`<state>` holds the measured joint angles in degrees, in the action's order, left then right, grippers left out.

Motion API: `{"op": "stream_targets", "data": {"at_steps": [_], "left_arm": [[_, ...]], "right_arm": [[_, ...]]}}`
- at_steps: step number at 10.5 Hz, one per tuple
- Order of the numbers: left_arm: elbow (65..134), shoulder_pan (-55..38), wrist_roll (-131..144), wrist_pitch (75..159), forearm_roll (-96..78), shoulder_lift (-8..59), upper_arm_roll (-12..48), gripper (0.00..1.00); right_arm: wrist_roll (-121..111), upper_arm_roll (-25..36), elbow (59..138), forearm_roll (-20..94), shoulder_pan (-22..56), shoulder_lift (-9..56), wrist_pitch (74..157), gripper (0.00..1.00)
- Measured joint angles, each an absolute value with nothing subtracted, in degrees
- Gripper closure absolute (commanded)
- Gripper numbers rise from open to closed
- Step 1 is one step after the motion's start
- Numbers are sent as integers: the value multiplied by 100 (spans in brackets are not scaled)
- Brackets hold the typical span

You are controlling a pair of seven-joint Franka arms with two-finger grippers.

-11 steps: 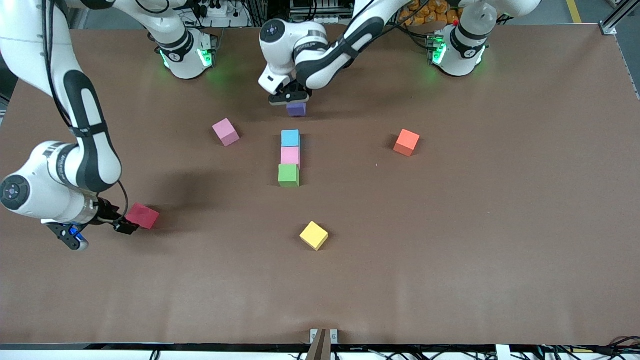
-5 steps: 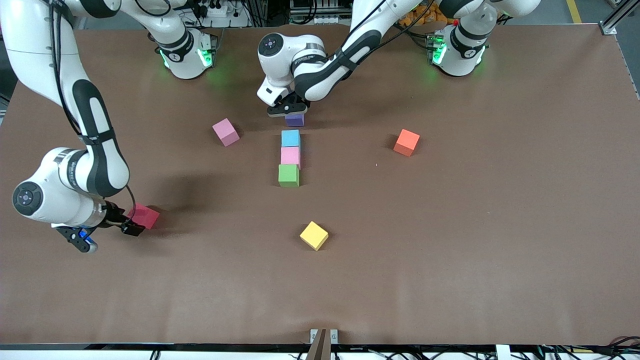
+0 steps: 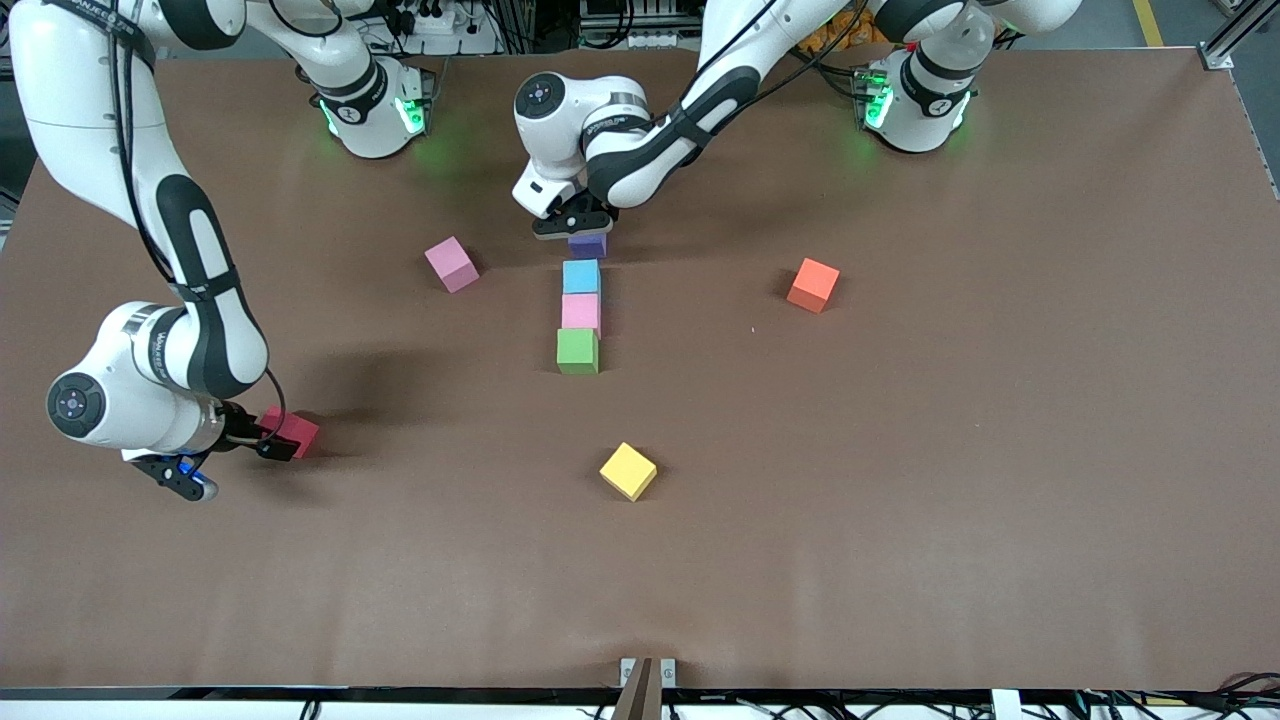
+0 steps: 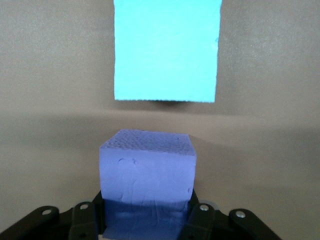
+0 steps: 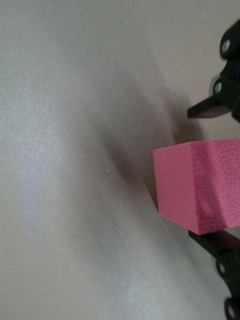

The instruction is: Arrange blocks into number 1

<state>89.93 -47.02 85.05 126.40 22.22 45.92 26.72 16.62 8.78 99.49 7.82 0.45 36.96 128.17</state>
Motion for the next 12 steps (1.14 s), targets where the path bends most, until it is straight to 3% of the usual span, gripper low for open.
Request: {"op": "stream_targets", "data": {"at_steps": [2,11,12], "left_arm": [[8955,-4702,8505,12645,2222,4601,2648,100],[8852,-4722,8505,12799,2223,4666,2498,97],[8849,-4723,8505,12808,2223,4666,2489,1]], "right_arm": [[1651,876,9963,844,46,3711,12810,37],[1628,869,9859,926,286,3368,12529,37],[1619,869,9858,926,305,3328,12516,37]]}}
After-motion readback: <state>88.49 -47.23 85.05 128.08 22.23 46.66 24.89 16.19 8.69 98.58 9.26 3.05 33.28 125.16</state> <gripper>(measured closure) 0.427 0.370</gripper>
